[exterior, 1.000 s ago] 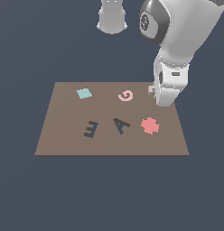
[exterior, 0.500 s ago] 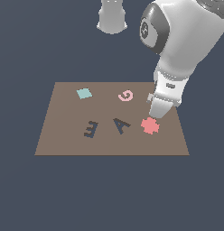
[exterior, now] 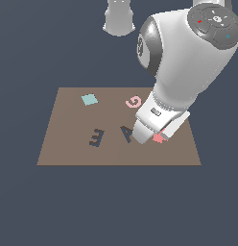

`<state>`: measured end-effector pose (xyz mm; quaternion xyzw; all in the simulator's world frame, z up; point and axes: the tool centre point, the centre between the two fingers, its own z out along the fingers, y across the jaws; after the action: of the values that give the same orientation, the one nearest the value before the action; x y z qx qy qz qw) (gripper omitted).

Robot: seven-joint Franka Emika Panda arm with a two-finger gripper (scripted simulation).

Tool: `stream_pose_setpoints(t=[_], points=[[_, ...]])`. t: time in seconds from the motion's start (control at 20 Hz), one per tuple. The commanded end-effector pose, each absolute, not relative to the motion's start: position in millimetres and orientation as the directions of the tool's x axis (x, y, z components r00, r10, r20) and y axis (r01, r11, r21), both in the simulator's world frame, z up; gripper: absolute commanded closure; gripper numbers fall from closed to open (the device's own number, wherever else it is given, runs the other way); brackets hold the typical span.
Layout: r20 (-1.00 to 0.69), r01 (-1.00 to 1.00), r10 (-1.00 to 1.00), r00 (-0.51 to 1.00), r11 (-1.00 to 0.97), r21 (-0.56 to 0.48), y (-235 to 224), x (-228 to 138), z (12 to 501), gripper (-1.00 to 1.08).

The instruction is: Insert a designated object into the corresponding slot on a board.

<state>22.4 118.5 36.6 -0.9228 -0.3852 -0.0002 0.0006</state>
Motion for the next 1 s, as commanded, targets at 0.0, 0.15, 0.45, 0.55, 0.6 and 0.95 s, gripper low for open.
stream_pose_setpoints(t=[0.0,0.15,0.45,0.55,0.6,0.95], points=[[0.001,0.620,0.620,0.784,-0.784,-0.001,101.1,38.0,37.2,1.08],[0.001,0.508,0.508,0.862,-0.862,-0.001,79.3,52.3,37.7,1.08],[0.001,0.271,0.271,0.962,-0.962,-0.001,33.2,70.5,38.7,1.08],[0.001,0.191,0.191,0.982,-0.982,-0.001,17.5,73.7,39.0,1.08],[0.001,0.151,0.151,0.989,-0.989,-0.001,9.7,74.7,39.1,1.08],[0.000,-0.096,-0.096,0.995,-0.995,-0.001,-38.3,73.5,39.9,1.08]])
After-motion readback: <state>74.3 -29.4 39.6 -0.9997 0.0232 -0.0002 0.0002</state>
